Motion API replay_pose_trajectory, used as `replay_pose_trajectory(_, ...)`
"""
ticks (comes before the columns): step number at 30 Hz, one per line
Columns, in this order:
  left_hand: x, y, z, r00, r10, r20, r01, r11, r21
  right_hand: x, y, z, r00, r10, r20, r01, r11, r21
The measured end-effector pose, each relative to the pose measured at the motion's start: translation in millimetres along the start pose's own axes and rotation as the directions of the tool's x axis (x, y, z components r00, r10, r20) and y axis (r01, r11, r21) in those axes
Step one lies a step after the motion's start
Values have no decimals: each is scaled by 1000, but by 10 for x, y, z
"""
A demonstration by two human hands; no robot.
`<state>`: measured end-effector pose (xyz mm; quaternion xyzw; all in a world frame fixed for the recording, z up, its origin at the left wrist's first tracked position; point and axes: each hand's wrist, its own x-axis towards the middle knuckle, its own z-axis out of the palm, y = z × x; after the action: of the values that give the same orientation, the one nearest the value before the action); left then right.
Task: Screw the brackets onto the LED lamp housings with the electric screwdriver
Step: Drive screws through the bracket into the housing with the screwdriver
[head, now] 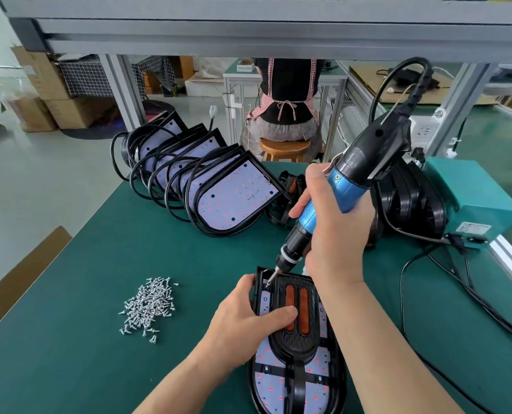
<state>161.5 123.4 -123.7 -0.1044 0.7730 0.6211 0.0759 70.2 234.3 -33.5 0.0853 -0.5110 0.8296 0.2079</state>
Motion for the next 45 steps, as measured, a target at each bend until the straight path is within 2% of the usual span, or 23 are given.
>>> replay_pose_trajectory(12, 16, -13, 20, 999, 32, 9, -32, 998, -61, -18, 38, 44, 997, -1, 72, 3, 1000, -29)
replay_pose_trajectory(32, 53, -15, 19, 997, 60, 42, -49, 973, -225, -3, -11, 72, 996, 64, 63, -60, 996, -64)
replay_pose_trajectory(45, 66, -49, 15, 998, 37, 50, -25, 975, -221, -22, -15, 72, 995, 68, 69, -63, 995, -78)
